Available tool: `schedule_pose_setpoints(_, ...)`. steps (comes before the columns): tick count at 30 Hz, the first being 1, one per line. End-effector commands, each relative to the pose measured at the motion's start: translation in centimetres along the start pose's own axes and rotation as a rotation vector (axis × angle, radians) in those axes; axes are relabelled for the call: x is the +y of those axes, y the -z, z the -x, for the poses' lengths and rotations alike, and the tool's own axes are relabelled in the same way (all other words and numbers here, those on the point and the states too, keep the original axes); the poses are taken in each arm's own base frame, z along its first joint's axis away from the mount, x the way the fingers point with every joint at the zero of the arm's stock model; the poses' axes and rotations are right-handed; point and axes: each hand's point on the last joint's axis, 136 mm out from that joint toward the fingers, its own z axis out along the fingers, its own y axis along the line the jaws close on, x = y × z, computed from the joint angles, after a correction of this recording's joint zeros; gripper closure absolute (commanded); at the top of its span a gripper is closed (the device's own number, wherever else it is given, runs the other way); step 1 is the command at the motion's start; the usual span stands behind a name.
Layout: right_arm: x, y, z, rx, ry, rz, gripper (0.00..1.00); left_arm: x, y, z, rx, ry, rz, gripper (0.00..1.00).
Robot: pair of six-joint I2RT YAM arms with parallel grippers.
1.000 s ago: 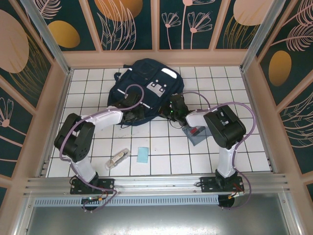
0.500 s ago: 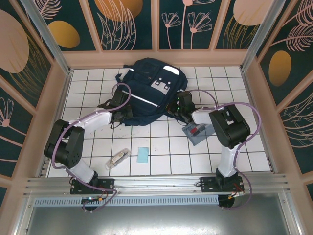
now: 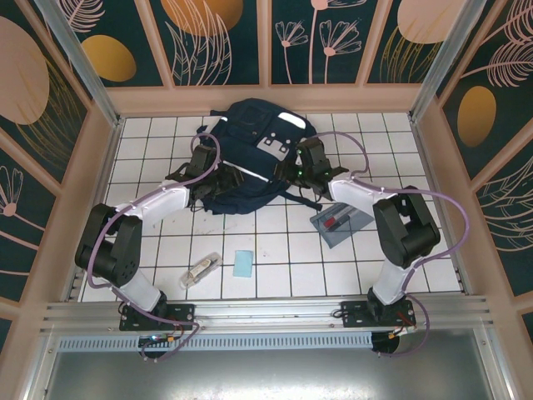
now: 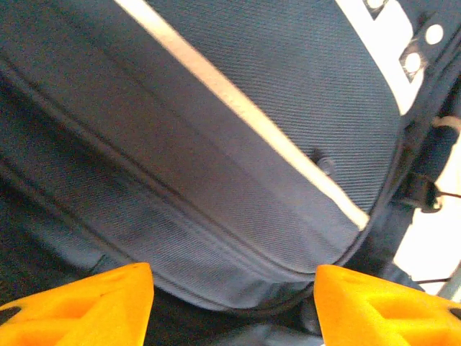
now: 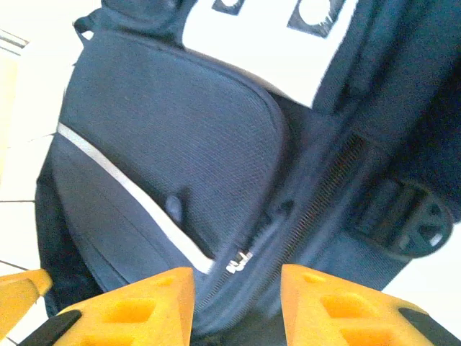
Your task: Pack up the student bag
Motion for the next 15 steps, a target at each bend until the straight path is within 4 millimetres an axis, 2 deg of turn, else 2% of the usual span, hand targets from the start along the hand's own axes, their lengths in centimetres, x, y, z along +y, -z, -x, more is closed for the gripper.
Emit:
schedule_pose_setpoints(1, 1.0, -1.4, 0.2, 0.028, 0.01, 0.01, 0.63, -0.7, -0.6, -0.6, 0.016, 0.036, -0.058, 0.4)
schedule_pose_setpoints(4, 0.9, -2.8, -0.3, 0.052, -0.034, 0.014, 0.6, 0.4, -1.3, -2.4, 0.037, 0.038, -0.04, 0.4)
schedule_pose_setpoints(9, -0.6, -5.0, -1.2, 0.073, -0.104, -0.02, 0.53, 2.8, -2.9, -5.2, 0.076, 0.078, -0.029, 0.4)
schedule_pose_setpoints(12, -0.4, -6.6, -2.7, 0.104, -0.105, -0.035, 0.5, 3.3, -3.5, -6.4, 0.108, 0.089, -0.041, 0.41)
schedule_pose_setpoints(15, 0.4, -8.0, -3.2, 0.123, -0.117, -0.004, 0.51, 4.6, -4.4, -7.9, 0.14, 0.082, -0.013, 0.41)
